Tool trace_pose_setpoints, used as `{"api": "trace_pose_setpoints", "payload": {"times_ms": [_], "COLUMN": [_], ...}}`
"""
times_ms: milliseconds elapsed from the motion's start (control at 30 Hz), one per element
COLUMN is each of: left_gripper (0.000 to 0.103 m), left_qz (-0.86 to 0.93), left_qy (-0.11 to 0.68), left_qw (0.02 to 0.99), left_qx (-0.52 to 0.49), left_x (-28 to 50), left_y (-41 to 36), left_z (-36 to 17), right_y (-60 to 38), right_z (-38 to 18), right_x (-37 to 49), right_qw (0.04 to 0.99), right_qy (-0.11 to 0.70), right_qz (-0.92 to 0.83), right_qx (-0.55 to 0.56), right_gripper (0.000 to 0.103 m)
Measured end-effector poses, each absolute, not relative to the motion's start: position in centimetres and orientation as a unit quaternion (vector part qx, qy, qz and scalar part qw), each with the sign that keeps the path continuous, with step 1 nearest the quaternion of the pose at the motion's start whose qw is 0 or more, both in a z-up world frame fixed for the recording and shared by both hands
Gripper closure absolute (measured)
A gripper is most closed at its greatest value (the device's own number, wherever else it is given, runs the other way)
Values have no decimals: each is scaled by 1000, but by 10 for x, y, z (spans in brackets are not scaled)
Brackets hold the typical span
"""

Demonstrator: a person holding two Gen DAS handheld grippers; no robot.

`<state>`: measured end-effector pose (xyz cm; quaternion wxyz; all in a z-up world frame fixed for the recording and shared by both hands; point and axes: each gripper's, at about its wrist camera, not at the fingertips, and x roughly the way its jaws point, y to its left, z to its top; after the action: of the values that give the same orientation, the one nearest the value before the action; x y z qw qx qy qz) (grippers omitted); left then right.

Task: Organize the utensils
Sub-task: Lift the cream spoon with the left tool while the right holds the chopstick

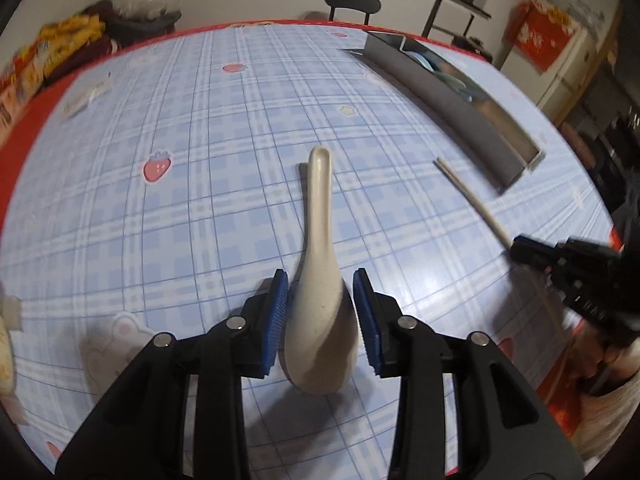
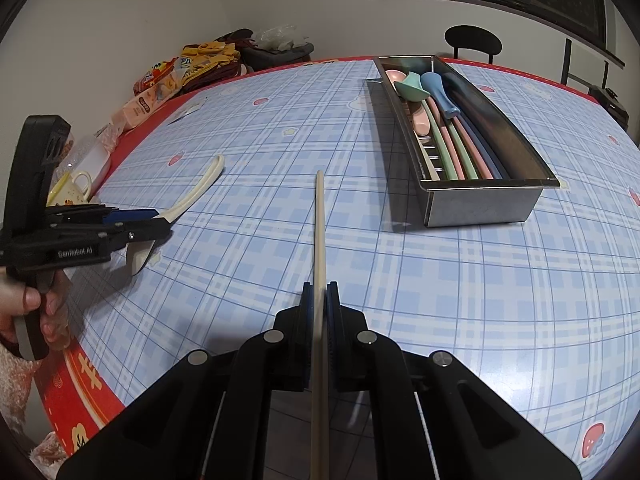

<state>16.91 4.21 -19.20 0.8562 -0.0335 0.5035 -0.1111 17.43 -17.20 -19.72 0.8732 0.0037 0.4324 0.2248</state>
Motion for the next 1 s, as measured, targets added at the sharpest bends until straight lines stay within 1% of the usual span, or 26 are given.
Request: {"api": "trace_pose_setpoints", "payload": {"times_ms": [133,300,367,567,633,700,867,1000], "left_gripper": [73,86,88,88,86,81,81,80], "left_qz": [-122,-143,-157,-179,-176,-169,-141,-126], "left_qy": [505,499,501,507,506,503,488,487], "left_qw": [851,849,845,839,843,847,860,863], "left_qx": [-74,-99,-102,-83,-52,-17,55,56], "left_x": [170,171,171,173,172,171,172,179], "left_y": [48,44,38,14,3,-5,-17,-11], "left_z": [-192,-184,-182,-184,-184,-185,-184,-188], "right_y": [-172,-170,-171,-171,-171,-171,-172,-172], "right_z": [-197,-197,-197,-197,-197,-197,-197,-197], "right_x": [174,173,174,173,174,174,174,174], "right_qw": [873,873,873,873,873,873,873,873], "right_qy": [432,432,432,433,433,433,433,433], "right_qz": [225,225,225,225,226,226,226,226], "right_qx": [4,4,5,5,5,5,5,6], "right_gripper": [96,96,96,96,96,96,96,96]}}
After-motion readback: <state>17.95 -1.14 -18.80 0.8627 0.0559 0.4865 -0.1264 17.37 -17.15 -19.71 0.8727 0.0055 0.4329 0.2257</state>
